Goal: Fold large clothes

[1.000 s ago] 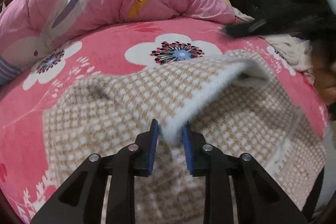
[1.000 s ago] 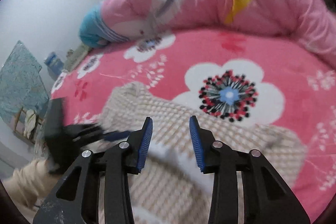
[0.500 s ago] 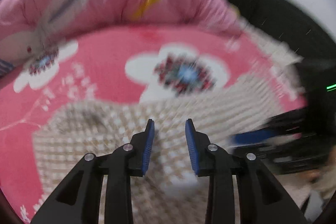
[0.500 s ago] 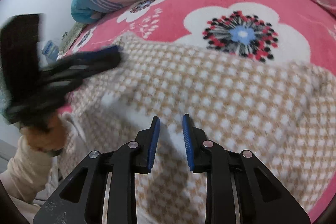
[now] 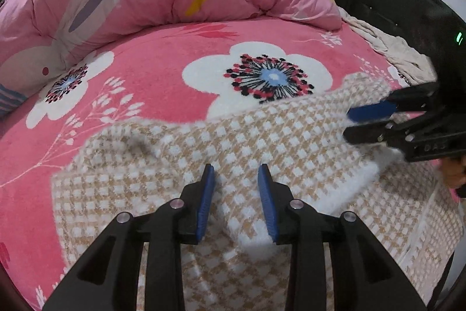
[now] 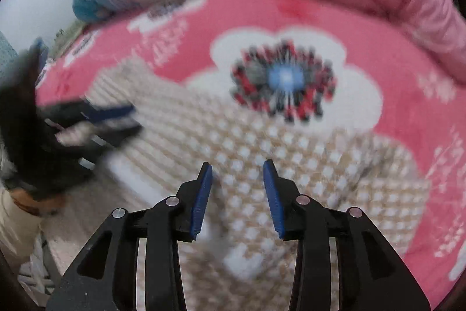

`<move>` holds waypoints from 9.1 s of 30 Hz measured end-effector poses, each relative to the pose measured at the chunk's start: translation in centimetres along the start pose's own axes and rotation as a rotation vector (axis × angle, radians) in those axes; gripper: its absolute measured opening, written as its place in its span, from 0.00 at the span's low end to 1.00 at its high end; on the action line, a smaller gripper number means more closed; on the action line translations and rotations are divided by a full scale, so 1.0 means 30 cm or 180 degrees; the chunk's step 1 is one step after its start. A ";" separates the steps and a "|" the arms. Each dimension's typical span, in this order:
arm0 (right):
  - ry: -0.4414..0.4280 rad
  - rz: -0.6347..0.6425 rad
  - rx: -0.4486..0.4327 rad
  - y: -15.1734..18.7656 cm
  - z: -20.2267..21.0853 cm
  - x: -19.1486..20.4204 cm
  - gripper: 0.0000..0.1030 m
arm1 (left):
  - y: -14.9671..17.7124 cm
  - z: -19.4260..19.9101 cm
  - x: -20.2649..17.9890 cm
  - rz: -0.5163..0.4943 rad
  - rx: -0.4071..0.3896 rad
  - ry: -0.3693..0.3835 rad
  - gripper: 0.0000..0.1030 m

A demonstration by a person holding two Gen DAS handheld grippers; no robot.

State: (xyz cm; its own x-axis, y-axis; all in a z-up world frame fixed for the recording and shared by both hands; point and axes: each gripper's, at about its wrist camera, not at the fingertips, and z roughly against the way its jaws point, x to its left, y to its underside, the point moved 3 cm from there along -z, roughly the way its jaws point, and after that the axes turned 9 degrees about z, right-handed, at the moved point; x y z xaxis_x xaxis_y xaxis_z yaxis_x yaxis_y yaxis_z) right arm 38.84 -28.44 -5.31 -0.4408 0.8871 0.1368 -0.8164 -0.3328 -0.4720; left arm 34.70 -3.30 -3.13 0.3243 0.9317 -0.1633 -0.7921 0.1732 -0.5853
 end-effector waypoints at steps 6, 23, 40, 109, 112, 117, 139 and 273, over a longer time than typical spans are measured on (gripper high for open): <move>0.0146 -0.0222 0.0086 0.060 0.120 -0.036 0.36 | 0.002 0.003 0.009 0.0005 -0.0029 0.0074 0.30; 0.0687 0.0030 0.0023 0.129 0.155 0.141 0.56 | 0.057 0.159 0.028 0.0339 -0.0085 -0.0003 0.44; 0.0231 -0.0224 -0.0566 0.452 0.287 0.505 0.82 | 0.485 0.595 0.025 0.0659 -0.0390 -0.0575 0.77; 0.0428 -0.0168 -0.0355 0.557 0.163 0.526 0.82 | 0.553 0.384 0.215 0.0685 0.0210 -0.0137 0.52; 0.0428 -0.0164 -0.0354 0.558 0.163 0.525 0.82 | 0.561 0.376 0.200 0.0662 0.0157 -0.0276 0.52; 0.0425 -0.0164 -0.0352 0.559 0.163 0.523 0.82 | 0.565 0.380 0.194 0.0681 0.0114 -0.0349 0.53; 0.0399 -0.0199 -0.0382 0.561 0.171 0.520 0.83 | 0.570 0.380 0.183 0.0652 0.0081 -0.0435 0.53; 0.1329 -0.0201 -0.0175 0.580 0.291 0.251 0.12 | 0.541 0.414 0.170 0.0444 -0.0157 -0.1009 0.22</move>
State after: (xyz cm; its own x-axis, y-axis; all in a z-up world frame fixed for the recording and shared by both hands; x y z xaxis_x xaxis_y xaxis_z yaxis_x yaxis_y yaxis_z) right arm 18.07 -30.34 -4.89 -0.1922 0.9623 -0.1923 -0.8108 -0.2661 -0.5213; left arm 17.08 8.24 -3.60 0.0318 0.9995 0.0060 -0.7891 0.0288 -0.6136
